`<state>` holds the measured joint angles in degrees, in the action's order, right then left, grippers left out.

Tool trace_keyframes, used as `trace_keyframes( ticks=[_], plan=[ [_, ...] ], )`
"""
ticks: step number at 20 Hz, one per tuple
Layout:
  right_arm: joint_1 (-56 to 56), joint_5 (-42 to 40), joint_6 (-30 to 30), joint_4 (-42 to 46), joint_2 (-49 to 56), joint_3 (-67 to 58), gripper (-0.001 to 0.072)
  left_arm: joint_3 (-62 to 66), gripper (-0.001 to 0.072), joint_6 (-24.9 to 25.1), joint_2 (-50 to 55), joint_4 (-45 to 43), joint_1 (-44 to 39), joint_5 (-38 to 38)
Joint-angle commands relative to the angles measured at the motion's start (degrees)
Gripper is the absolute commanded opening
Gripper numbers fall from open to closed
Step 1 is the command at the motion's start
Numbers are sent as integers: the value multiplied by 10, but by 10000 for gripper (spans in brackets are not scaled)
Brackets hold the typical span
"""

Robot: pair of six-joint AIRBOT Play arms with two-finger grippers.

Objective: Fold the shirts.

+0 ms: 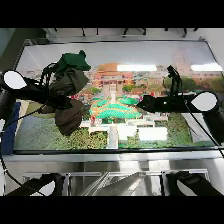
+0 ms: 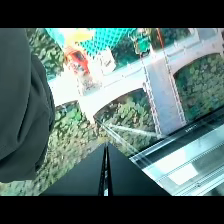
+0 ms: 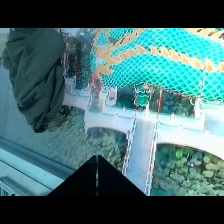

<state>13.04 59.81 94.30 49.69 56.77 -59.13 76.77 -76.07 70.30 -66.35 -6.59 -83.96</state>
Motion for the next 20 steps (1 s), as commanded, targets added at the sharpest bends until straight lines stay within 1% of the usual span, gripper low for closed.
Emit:
trace_keyframes(
  ticks=[1, 7, 9, 12, 14, 15, 16, 17, 18, 20],
  plan=[
    [0, 0, 0, 0, 0, 0, 21, 0, 16, 0, 0, 0, 0, 7],
    [0, 0, 0, 0, 0, 0, 21, 0, 16, 0, 40, 5, -3, 25],
    [0, 0, 0, 0, 0, 0, 21, 0, 16, -5, 63, 9, -11, 47],
    [0, 0, 0, 0, 0, 0, 21, 0, 16, 3, 93, -8, 3, -3],
    [0, 0, 0, 0, 0, 0, 21, 0, 17, 6, 95, -38, 31, -14],
    [0, 0, 0, 0, 0, 0, 21, 0, 17, -2, 95, -50, 51, -10],
    [0, 0, 0, 0, 0, 0, 21, 0, 115, -21, 97, -60, 74, -3],
    [0, 0, 0, 0, 0, 0, 21, 0, 508, -36, 98, -60, 97, 3],
    [0, 0, 0, 0, 0, 0, 21, 0, 713, -63, 101, -55, 119, 21],
    [0, 0, 0, 0, 0, 0, 21, 0, 712, -62, 117, -30, 150, 51]
  ],
)
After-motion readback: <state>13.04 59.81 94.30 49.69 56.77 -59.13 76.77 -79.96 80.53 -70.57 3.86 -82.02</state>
